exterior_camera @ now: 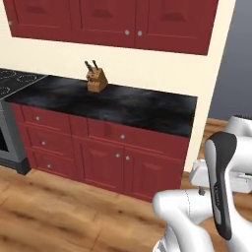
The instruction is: Take the fork and place it on the left side of the plate. Then take the spoon and place it on the right side of the plate. Make sure they're directly next to the plate.
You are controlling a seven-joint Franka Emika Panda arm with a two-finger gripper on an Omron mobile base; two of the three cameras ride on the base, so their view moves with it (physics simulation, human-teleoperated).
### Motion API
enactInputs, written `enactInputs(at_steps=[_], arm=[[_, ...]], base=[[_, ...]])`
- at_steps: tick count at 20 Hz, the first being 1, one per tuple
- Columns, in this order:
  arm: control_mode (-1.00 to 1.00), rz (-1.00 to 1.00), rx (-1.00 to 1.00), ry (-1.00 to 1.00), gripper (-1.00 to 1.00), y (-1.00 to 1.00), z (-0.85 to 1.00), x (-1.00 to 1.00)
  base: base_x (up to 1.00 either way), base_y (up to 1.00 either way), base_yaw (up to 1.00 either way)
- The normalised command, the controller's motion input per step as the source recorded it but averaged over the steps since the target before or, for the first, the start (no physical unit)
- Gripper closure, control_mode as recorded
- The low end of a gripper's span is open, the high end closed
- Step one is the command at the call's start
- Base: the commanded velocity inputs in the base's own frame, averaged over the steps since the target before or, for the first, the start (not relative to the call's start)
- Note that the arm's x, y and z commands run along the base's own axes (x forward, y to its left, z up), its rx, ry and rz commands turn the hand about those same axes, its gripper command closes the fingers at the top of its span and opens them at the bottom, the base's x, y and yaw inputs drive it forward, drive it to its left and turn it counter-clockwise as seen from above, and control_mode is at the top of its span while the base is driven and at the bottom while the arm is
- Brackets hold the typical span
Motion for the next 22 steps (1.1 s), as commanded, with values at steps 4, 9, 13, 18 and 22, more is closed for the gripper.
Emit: enactInputs(at_steps=[4, 9, 13, 18, 22], arm=[[1.0, 0.0, 0.0, 0.0, -1.0, 0.0, 0.0, 0.0], [1.0, 0.0, 0.0, 0.0, -1.0, 0.0, 0.0, 0.0], [1.0, 0.0, 0.0, 0.0, -1.0, 0.0, 0.0, 0.0], [1.0, 0.0, 0.0, 0.0, -1.0, 0.0, 0.0, 0.0], [1.0, 0.0, 0.0, 0.0, -1.0, 0.0, 0.0, 0.0]], base=[[1.0, 1.0, -0.19], [1.0, 1.0, -0.21], [0.94, 1.0, -0.23], [0.73, 1.0, -0.24], [0.56, 1.0, -0.24]])
